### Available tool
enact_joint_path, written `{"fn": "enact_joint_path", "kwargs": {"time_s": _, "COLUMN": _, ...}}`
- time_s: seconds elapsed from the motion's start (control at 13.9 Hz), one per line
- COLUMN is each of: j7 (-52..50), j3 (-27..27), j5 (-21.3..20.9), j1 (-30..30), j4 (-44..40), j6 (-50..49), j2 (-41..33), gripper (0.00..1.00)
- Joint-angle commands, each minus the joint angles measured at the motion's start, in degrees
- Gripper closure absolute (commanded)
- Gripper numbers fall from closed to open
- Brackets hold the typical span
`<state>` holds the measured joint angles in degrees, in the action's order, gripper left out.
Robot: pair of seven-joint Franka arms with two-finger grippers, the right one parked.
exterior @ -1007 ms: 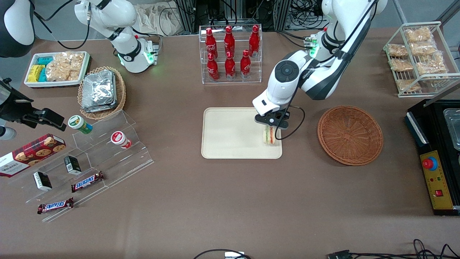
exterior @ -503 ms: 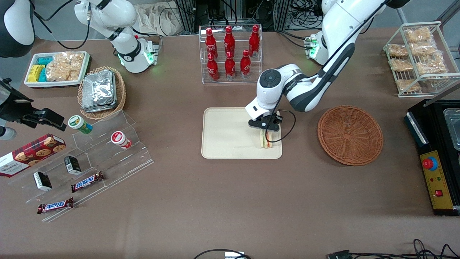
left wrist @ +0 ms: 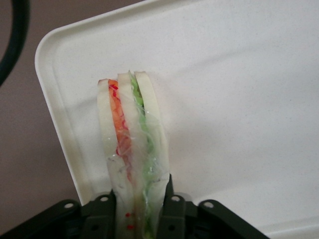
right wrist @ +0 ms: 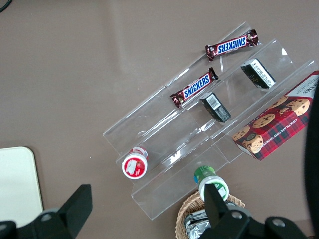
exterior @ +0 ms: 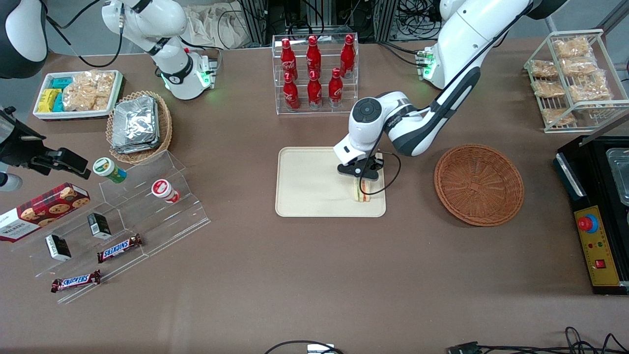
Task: Place sandwich from basket to tray
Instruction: 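Lower the sandwich onto the tray and open the left gripper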
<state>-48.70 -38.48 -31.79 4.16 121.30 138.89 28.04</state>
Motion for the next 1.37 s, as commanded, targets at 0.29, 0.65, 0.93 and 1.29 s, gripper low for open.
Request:
{"fn": "enact_joint_path", "kwargs": {"time_s": 0.29, "j7": -1.9, "j3": 0.2, "j5": 0.0, "j1": -0.2, "j4": -3.8, "j6": -3.1, "j2": -2.2, "gripper": 0.00}}
{"fn": "enact_joint_path", "kwargs": {"time_s": 0.65, "j7": -3.9, "j3": 0.3, "j5": 2.8, "j1": -2.2, "j4": -12.7, "j6": -12.1, "j2": -2.5, "gripper": 0.00}}
{"fn": "enact_joint_path", "kwargs": {"time_s": 0.93, "j7": -3.2, "j3": 0.2, "j5": 5.1, "j1": -6.4, "j4": -15.7, "j6": -14.9, "j2": -4.5, "gripper": 0.00}}
{"fn": "enact_joint_path", "kwargs": {"time_s": 1.29, "j7": -3.0, "j3": 0.1, "j5": 8.7, "j1": -10.7, "j4": -19.3, "j6": -15.0, "j2": -5.5, "gripper": 0.00}}
